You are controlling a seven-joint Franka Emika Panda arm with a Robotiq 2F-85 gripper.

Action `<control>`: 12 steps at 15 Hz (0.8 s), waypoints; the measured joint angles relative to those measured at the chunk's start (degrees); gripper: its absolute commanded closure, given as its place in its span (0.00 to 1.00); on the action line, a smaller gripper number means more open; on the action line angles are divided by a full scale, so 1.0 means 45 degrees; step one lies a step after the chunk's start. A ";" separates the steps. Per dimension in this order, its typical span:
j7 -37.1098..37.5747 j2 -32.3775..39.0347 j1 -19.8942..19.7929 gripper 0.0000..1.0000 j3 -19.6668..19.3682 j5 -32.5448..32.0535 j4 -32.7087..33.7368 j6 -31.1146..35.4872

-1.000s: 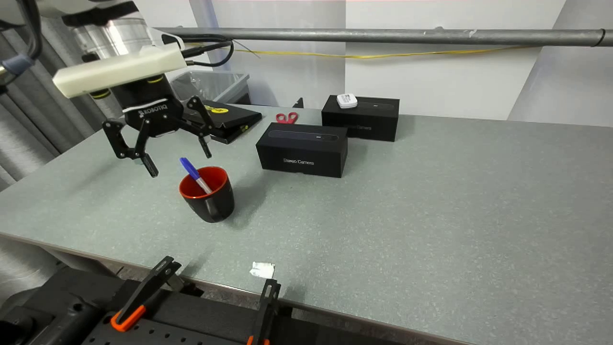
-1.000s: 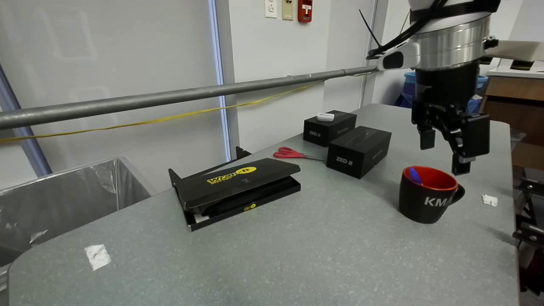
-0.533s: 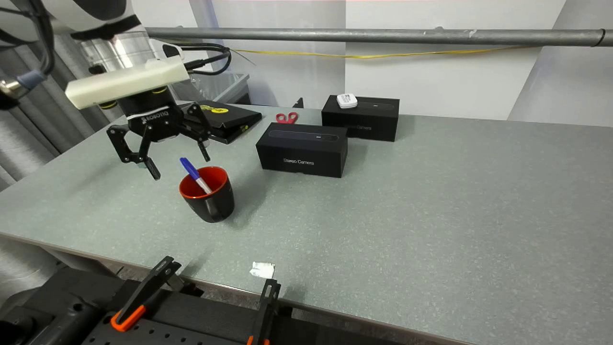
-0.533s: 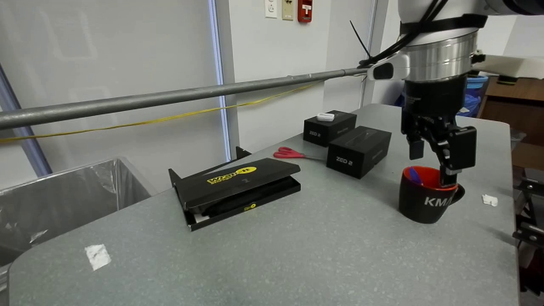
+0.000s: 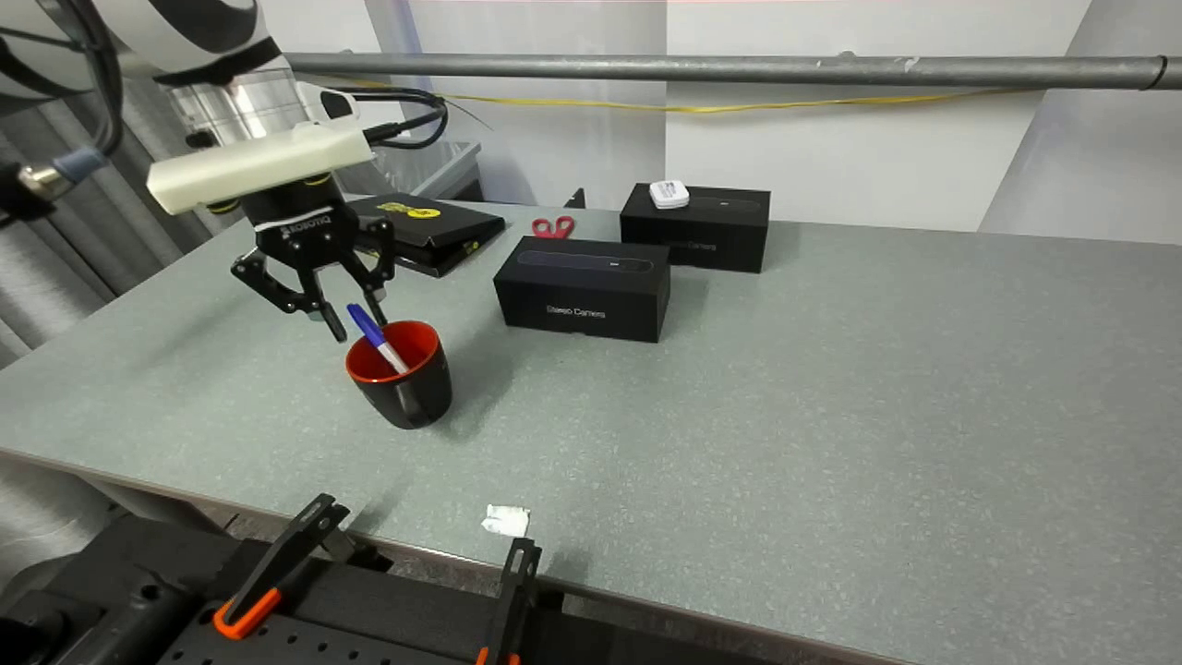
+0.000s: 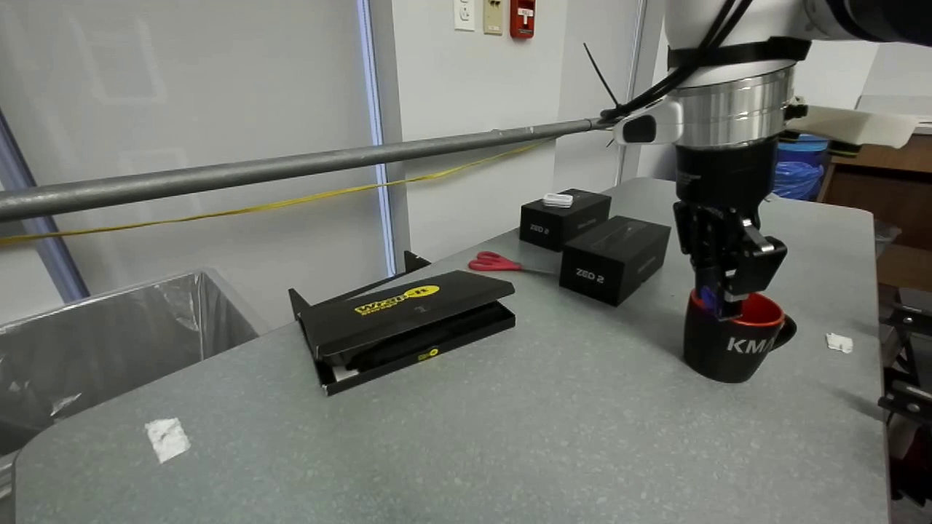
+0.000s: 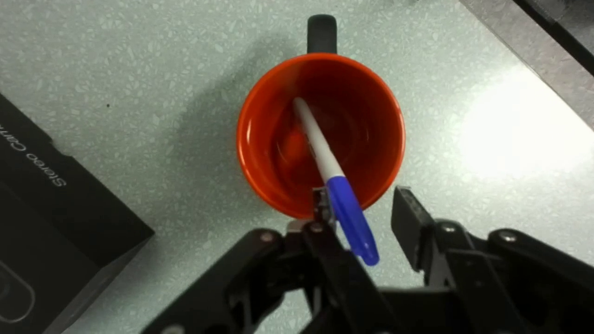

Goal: Remove the blue pen from the black and red mug

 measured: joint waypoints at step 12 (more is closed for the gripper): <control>0.0161 -0.1698 -0.0196 0.96 -0.0284 -0.0001 -0.0177 -0.0292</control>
